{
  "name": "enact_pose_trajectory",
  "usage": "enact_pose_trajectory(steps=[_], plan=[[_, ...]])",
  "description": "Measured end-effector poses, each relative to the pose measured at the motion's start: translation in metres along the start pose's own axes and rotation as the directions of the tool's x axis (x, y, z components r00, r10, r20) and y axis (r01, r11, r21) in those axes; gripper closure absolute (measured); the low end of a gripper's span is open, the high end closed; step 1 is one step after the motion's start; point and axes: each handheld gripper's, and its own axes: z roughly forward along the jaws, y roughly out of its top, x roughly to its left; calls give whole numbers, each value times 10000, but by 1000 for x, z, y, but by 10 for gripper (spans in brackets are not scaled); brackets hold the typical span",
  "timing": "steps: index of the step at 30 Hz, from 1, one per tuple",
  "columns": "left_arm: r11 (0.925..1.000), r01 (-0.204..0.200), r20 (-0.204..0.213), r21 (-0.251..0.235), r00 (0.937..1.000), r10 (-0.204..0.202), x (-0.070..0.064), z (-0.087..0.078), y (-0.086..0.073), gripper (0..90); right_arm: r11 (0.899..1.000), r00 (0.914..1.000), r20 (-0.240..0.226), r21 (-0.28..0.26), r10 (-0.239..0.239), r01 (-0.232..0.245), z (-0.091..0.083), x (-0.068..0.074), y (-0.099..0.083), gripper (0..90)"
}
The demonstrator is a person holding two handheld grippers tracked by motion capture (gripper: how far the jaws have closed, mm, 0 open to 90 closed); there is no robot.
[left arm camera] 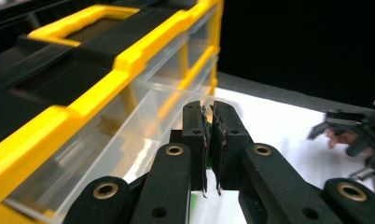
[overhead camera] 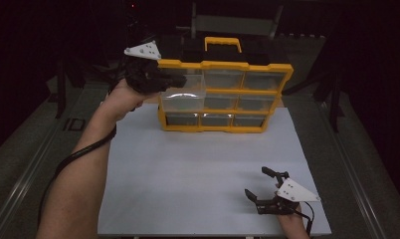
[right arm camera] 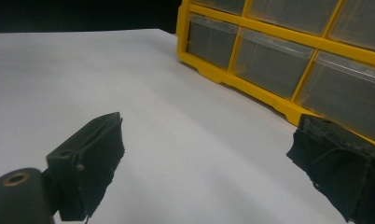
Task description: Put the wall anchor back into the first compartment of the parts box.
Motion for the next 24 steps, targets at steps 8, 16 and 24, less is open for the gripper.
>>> enact_pose_trajectory(steps=[8,16,24], plan=[[9951,641,-712,755,9957,-588,5,10,2,822,10000,10000,-24,-4,55,-55,0,0,0,85],[9967,711,-518,386,9963,-691,4,0,4,407,10000,10000,-47,-1,64,-64,0,0,-1,85],[9975,627,-162,339,9979,-621,-6,-12,-4,8,10000,10000,-52,26,50,-50,1,0,-1,85]])
